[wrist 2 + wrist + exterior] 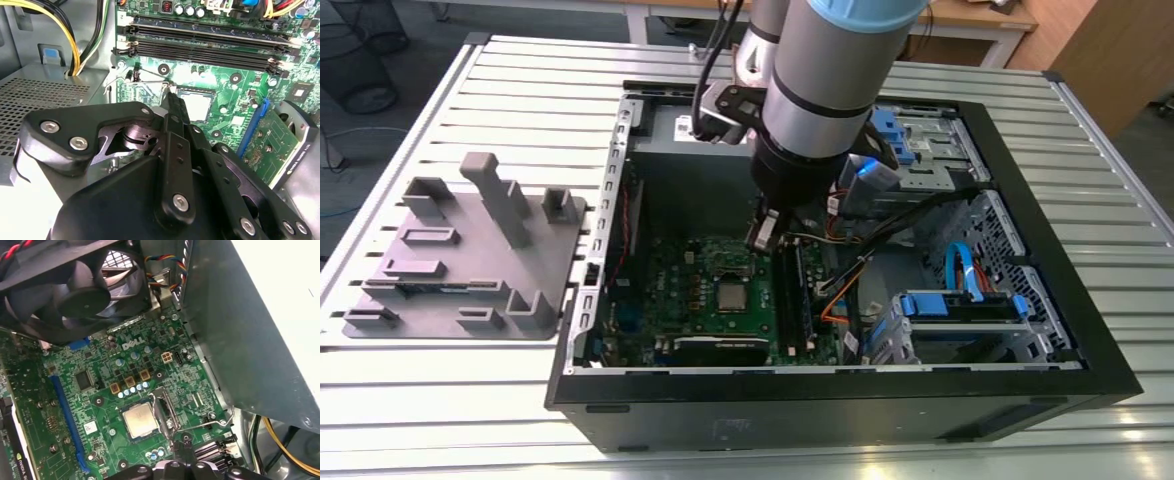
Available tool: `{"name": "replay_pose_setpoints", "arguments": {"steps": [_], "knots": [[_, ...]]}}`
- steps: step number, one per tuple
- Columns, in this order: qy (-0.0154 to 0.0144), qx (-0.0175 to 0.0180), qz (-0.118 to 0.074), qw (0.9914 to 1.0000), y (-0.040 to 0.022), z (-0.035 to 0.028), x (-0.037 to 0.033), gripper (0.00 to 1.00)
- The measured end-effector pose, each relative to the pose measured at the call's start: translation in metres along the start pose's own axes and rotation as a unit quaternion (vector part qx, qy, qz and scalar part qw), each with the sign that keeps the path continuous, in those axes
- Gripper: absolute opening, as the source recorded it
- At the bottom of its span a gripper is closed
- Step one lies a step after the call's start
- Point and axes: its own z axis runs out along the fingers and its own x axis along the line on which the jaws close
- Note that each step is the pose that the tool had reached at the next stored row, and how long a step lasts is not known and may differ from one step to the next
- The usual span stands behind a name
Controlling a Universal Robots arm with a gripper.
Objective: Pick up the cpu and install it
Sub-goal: 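Close the cpu cover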
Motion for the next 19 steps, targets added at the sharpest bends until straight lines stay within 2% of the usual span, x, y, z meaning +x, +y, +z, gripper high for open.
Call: {"name": "replay_pose_setpoints", "arguments": {"steps": [19], "knots": [[0.0017,0.0003,-0.008,0.99997,0.0000,0.0005,0.0006,0.11]]}}
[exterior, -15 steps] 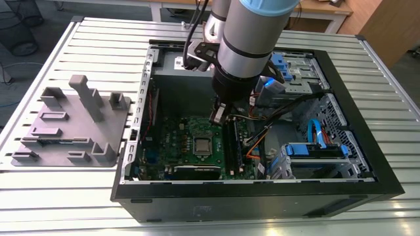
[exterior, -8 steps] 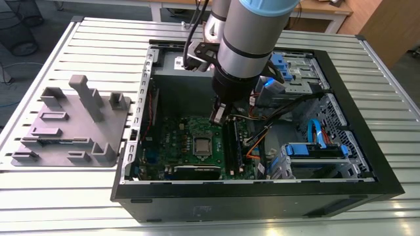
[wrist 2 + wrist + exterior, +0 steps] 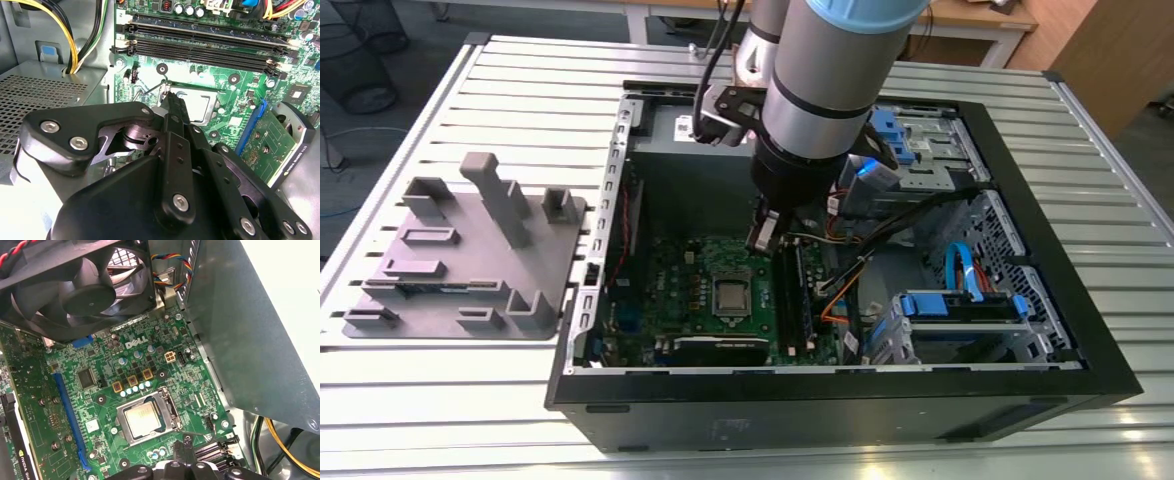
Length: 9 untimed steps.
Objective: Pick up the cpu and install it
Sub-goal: 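Close the cpu cover, then install the first cpu locking lever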
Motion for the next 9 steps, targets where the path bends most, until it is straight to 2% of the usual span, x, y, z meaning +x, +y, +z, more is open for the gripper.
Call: {"name": "replay_pose_setpoints", "arguments": {"steps": [9], "knots": [[0.0000,0.0000,0.000,1.00000,0.0007,0.0001,-0.0018,0.11]]}}
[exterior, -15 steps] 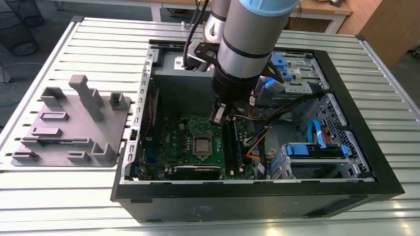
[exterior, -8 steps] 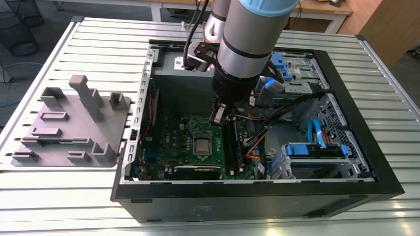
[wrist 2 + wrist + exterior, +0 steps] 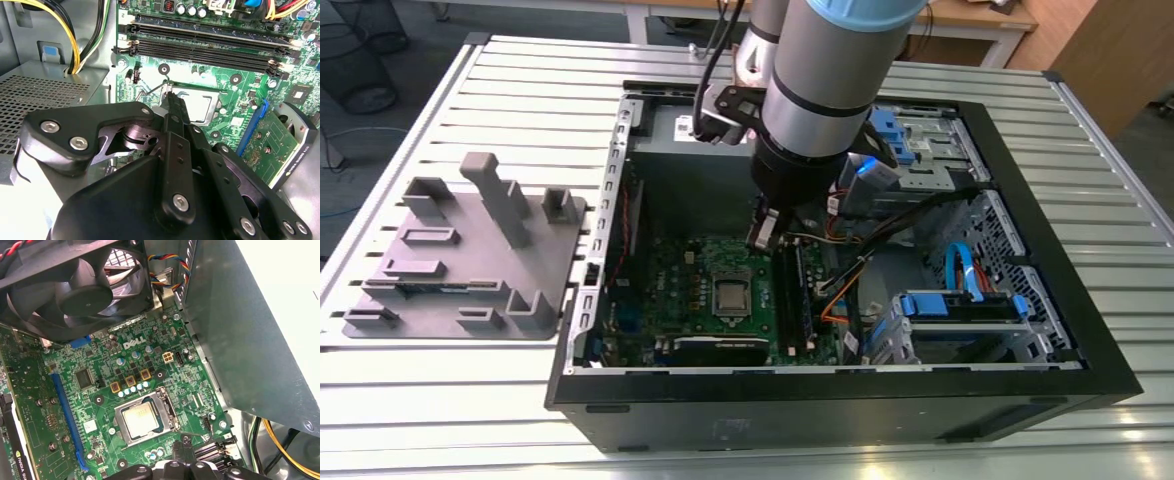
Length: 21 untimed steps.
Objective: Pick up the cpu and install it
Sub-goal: 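Install the first cpu locking lever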
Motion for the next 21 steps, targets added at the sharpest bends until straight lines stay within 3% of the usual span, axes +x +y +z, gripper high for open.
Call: {"name": "replay_pose_setpoints", "arguments": {"steps": [21], "knots": [[0.0000,0.0000,0.000,1.00000,0.0016,0.0002,-0.0038,0.11]]}}
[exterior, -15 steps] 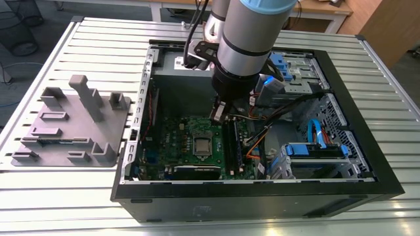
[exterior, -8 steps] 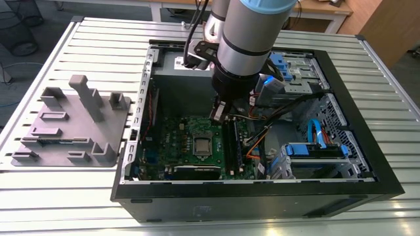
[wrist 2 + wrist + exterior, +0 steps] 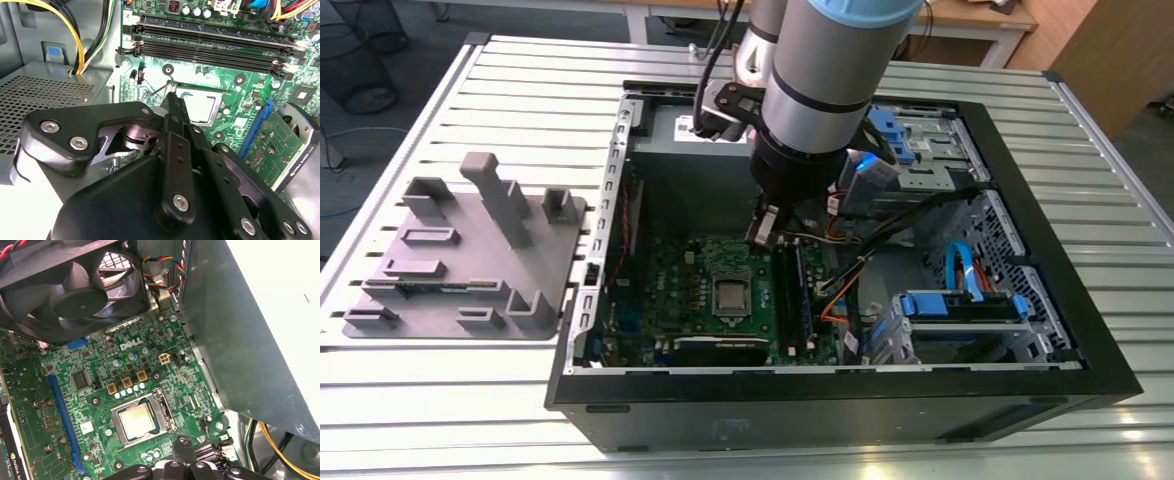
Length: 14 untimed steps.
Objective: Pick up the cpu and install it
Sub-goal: 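Install the first cpu locking lever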
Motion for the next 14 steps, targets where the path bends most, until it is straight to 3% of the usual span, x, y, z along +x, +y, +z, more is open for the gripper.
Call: {"name": "replay_pose_setpoints", "arguments": {"steps": [14], "knots": [[-0.0001,0.0002,0.000,1.00000,0.0002,0.0000,-0.0005,0.11]]}}
